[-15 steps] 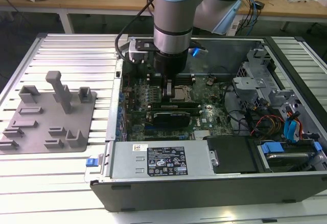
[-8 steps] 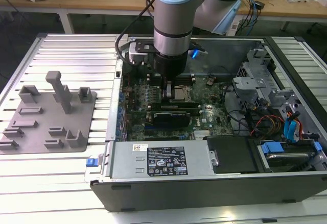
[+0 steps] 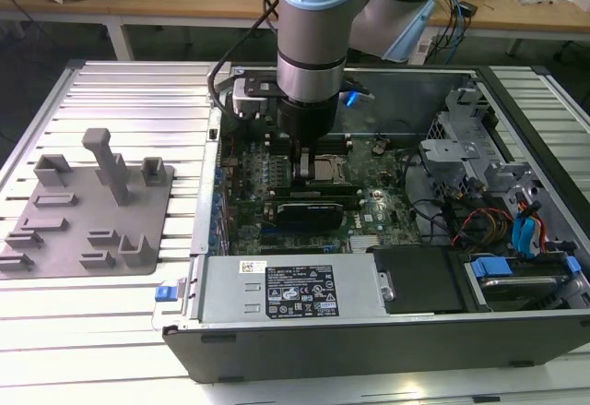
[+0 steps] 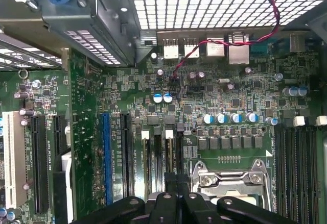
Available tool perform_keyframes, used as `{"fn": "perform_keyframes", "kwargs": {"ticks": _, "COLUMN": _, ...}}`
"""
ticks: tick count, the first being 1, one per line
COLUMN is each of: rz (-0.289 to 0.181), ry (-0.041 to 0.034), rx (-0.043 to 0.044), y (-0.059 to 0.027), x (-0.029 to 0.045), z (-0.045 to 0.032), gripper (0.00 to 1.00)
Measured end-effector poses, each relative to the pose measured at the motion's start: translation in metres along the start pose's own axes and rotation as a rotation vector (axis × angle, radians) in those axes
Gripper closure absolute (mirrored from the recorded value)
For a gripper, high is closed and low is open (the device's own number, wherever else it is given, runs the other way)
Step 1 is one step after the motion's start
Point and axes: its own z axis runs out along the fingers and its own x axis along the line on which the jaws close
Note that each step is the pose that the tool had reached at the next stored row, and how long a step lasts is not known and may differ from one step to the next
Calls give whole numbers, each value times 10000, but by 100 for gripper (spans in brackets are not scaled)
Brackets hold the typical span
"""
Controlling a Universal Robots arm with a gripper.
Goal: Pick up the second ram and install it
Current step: 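Press down the second ram until it locks into place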
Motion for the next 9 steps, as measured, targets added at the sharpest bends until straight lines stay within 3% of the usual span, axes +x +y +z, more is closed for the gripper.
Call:
{"fn": "perform_keyframes", "kwargs": {"ticks": 3, "rz": 0, "ry": 7, "rx": -4, "y": 2, "x": 0, "z": -190, "gripper": 92}}
{"fn": "perform_keyframes", "kwargs": {"ticks": 5, "rz": 0, "ry": 7, "rx": -4, "y": -3, "x": 0, "z": -190, "gripper": 92}}
{"fn": "perform_keyframes", "kwargs": {"ticks": 9, "rz": 0, "ry": 8, "rx": -4, "y": -106, "x": -4, "z": -191, "gripper": 92}}
